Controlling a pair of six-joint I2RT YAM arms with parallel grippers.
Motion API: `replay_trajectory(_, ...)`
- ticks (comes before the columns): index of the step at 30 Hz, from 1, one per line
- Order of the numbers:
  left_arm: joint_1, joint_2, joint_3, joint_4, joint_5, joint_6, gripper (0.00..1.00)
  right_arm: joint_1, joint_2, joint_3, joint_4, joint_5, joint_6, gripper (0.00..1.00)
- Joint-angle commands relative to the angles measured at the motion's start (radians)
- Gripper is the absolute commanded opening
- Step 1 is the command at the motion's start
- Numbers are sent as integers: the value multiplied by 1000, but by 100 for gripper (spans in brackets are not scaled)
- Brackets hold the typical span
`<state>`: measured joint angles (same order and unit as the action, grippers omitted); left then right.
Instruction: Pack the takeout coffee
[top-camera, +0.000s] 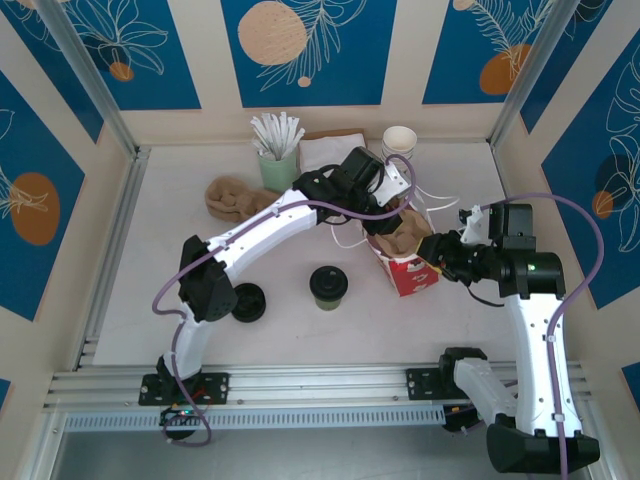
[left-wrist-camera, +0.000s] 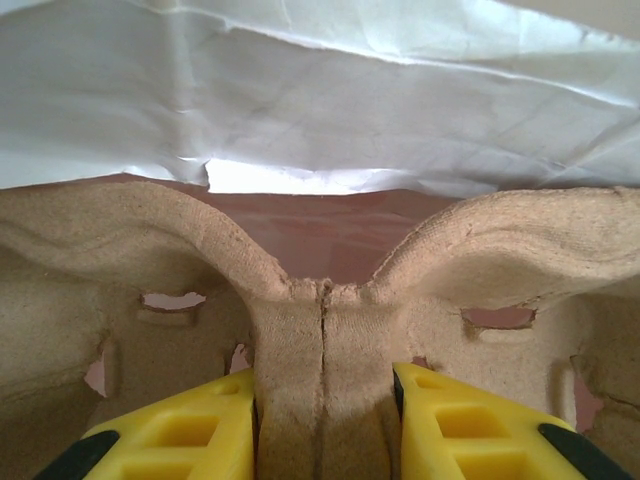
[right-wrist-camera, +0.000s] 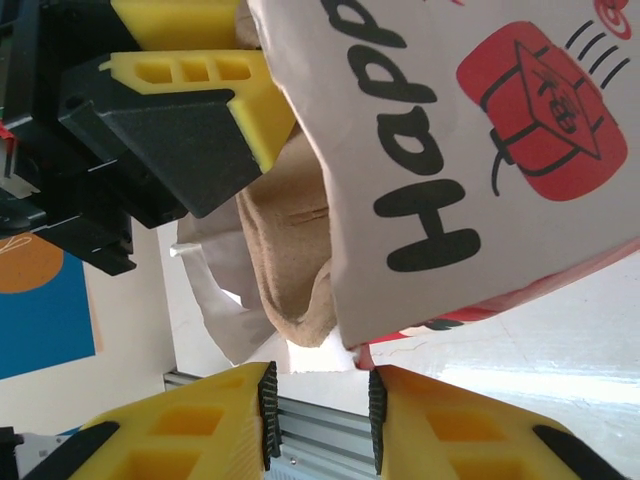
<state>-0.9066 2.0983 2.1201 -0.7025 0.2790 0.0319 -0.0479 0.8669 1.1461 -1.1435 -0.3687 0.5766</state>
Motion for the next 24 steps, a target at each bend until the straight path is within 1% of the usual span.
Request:
replay_trajectory(1,-12,24,33,-18,-16,-1,32,1,-6,-25,-8,21,4,34)
replay_trajectory(8,-12,23,34,-25,-18,-2,32,0,-8,-33,-13,28,-3,33)
replay_trajectory(11,-12,24,34,-23,-13,-3,32,0,-33,-56,34,5,5,33)
replay_trajectory(16,-12,27,37,-18,-11,-10,32,-1,-26,-70,87,-30,30,31)
replay_trajectory(17,-12,26,37,-17,-11,-10,32,-2,-20,-74,95,-40,31,30)
replay_trajectory(20,-12,28,39,-15,-14,-10,32,-6,-4,-74,114,-84,28,20)
replay_trajectory(24,-12,30,43,-15,-27,-16,31,-12,0,-63,103,-94,25,6)
